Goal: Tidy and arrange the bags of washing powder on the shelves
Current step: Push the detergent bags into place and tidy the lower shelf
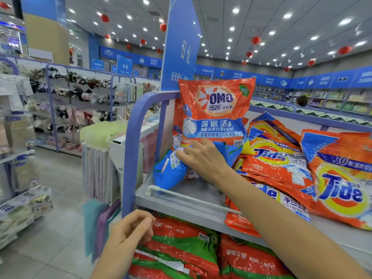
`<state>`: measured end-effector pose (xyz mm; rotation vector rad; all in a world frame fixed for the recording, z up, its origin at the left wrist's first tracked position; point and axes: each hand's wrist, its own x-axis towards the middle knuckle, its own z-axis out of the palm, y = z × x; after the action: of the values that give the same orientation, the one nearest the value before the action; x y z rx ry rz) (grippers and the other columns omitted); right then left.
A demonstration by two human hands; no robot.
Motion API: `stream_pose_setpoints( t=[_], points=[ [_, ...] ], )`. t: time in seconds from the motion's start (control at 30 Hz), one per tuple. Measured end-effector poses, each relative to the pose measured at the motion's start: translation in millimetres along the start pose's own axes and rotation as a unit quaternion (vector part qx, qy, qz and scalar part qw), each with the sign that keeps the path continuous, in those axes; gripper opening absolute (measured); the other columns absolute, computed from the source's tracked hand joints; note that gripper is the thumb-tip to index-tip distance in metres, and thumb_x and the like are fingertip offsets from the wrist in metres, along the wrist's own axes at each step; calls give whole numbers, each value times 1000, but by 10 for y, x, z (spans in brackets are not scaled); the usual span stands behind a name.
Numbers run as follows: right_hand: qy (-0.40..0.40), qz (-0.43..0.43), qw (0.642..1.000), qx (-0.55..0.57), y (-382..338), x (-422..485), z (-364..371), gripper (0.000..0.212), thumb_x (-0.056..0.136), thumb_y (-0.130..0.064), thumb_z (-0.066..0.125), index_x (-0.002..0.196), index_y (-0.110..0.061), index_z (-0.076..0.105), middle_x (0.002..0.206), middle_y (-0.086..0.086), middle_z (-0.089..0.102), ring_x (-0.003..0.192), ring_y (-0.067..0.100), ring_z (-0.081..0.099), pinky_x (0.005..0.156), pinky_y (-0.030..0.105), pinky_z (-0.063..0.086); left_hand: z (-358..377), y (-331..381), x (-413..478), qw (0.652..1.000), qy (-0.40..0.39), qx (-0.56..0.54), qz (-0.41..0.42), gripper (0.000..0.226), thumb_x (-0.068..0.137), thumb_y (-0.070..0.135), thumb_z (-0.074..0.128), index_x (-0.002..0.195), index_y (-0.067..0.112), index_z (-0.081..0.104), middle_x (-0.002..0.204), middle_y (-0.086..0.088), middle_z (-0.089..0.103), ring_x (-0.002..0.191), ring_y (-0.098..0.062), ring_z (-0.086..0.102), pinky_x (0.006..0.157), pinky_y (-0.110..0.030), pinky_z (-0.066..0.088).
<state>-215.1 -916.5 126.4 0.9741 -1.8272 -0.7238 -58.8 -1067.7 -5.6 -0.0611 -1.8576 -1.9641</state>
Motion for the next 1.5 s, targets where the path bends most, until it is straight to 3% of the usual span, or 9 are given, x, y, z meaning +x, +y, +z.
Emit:
stream_pose_setpoints(
  t=[0.23,0.43,0.67,0.77,0.93,1.13,1.2,1.23,1.5],
  points=[
    [-107,207,950,208,136,43,-39,13,89,-25,56,101,-22,54,92,3,66,86,27,62,63,33,35,91,37,17,1000,-12,-5,-6,22,90,-4,52,75,3,66,56,-11,57,54,-14,53,54,-21,44],
    [-35,348,854,386,834,182,-121,50,73,-55,70,60,-20,38,55,-4,41,50,14,41,45,28,23,80,71,30,1000,9,-13,2,20,90,-5,51,77,0,65,56,-9,57,53,-12,52,53,-18,44],
    [69,484,618,615,1067,-459,-239,50,96,-37,48,55,-12,32,39,-6,34,33,8,29,41,23,25,434,449,443,998,-24,-17,58,25,76,28,61,97,16,67,82,-9,70,75,-16,67,68,-23,55],
    [122,550,540,626,1096,-704,-296,51,95,-41,46,100,8,59,96,34,58,83,32,62,66,45,40,789,537,741,998,-49,-16,23,25,84,26,60,107,16,61,105,-7,68,98,-21,66,87,-35,54],
    [191,611,376,670,1081,-1050,-255,27,92,-48,47,99,-23,56,88,-9,63,63,1,66,49,19,50,1473,674,1054,976,-180,-123,5,61,66,58,62,115,21,59,110,5,70,100,-11,67,82,-22,54],
    [145,644,413,627,1073,-1476,-150,31,91,-56,39,112,-35,46,100,-22,61,86,-1,59,77,29,51,2180,570,1175,985,-142,-98,0,69,69,63,58,128,28,50,127,5,60,117,-16,58,102,-40,44],
    [122,645,459,599,1192,-1710,-118,26,93,-52,39,117,-44,38,119,-1,14,119,10,25,91,36,41,2307,548,1215,992,-104,-62,44,45,83,50,57,121,26,54,115,13,62,113,-13,57,98,-23,43],
    [129,635,458,608,1252,-1823,-110,20,94,-48,42,113,-44,39,88,-16,33,97,-2,51,90,33,38,2367,572,1223,992,-99,-46,62,35,87,45,56,118,28,55,109,18,62,108,-9,58,89,-13,42],
    [207,664,348,629,1853,-2381,-84,38,91,-40,54,116,-11,54,133,11,54,91,30,61,72,42,49,2968,780,1195,973,-155,-13,173,12,89,25,63,98,26,55,96,5,66,81,5,62,71,-14,46]
  ],
)
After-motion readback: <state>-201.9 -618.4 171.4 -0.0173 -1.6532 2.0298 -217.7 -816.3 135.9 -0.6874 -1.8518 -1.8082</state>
